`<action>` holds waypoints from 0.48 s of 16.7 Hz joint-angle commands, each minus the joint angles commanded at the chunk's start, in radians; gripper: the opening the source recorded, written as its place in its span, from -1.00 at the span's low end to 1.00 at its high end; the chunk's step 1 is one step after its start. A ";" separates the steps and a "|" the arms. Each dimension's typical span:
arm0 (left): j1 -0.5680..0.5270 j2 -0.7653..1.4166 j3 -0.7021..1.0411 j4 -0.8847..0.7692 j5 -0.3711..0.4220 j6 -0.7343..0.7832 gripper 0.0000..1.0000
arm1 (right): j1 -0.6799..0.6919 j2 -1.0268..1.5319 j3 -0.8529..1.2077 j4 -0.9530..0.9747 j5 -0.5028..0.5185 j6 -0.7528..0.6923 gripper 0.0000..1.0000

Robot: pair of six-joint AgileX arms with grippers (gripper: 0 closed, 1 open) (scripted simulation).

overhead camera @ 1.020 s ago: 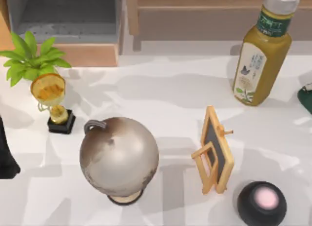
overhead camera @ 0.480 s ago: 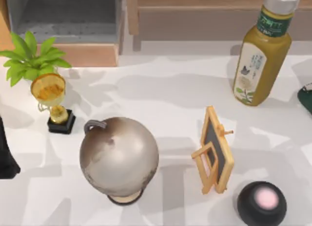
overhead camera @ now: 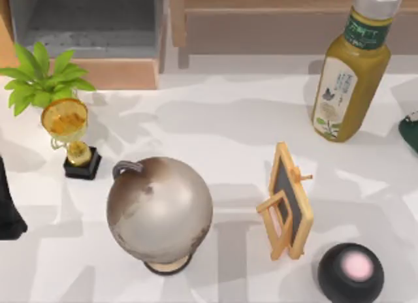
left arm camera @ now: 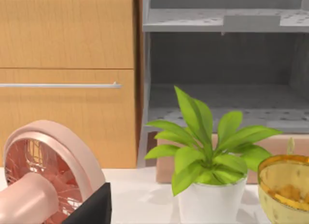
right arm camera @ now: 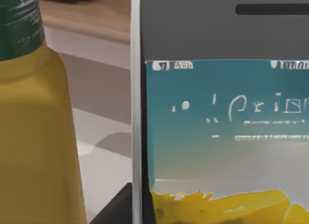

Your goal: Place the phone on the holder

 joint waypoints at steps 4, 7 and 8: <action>0.000 0.000 0.000 0.000 0.000 0.000 1.00 | 0.000 0.000 0.000 0.000 0.000 0.000 0.21; 0.000 0.000 0.000 0.000 0.000 0.000 1.00 | 0.000 0.000 0.000 0.000 0.000 0.000 0.66; 0.000 0.000 0.000 0.000 0.000 0.000 1.00 | 0.000 0.000 0.000 0.000 0.000 0.000 0.81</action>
